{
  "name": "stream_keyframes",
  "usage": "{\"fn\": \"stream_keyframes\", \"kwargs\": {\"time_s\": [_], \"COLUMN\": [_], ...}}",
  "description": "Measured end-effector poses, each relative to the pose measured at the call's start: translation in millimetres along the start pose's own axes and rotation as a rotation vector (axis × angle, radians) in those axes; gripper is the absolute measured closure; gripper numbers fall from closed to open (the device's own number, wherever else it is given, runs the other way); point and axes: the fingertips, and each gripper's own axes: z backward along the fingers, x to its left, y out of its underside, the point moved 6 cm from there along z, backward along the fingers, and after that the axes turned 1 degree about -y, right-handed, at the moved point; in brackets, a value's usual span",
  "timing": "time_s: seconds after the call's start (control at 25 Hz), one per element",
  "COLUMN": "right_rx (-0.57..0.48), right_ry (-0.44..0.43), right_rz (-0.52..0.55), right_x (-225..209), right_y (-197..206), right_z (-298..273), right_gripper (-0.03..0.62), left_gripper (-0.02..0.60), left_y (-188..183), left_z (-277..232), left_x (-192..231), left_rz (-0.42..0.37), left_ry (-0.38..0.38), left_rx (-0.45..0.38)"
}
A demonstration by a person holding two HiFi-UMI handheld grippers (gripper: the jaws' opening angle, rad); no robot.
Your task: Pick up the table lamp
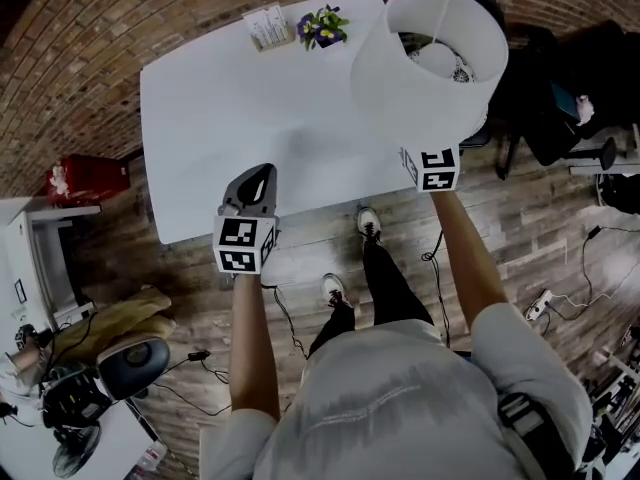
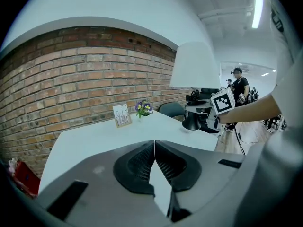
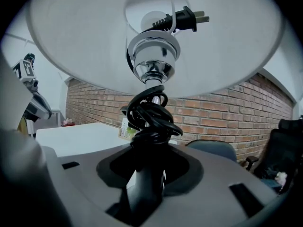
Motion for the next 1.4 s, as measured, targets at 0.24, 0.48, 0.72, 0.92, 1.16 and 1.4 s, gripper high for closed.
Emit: {"fn": "stream_keyframes", "kwargs": {"time_s": [0.24,0.48,0.72,0.92,1.16,1.4], "right_rx": [0.008,0.013,-0.005,-0.013,0.012,0.018], "right_ry": [0.012,0.002,-0.026,-0.04,-0.043,-0.028], "right_rz": [0.009,0.025,0.047,0.048,0.031,0.021], "right_x": [14,38,58,80,103,116], "right_y": [-26,-53,-82,-105,-123,-128], "right_z": [46,94,148,201,254,298], "right_gripper": [0.448,0.448,0.448,0.448,0.448,0.448], "left_gripper": [0.566,0.566,0.566,0.566,0.566,0.566], "left_y": [-10,-13,-18,-23,-27,-34], "left_z": [35,76,111,144,177,199], "left_x": [0,-9,-19,-35,-52,-68], "left_rz": [-0.021,-0.038,-0.097,-0.167,-0.185,-0.194], "left_ry": [0.0,0.004,-0.009,-0.009,0.03,0.059], "left_rx": [-0.073,-0.125,-0.158,-0.186,-0.236,-0.29]}}
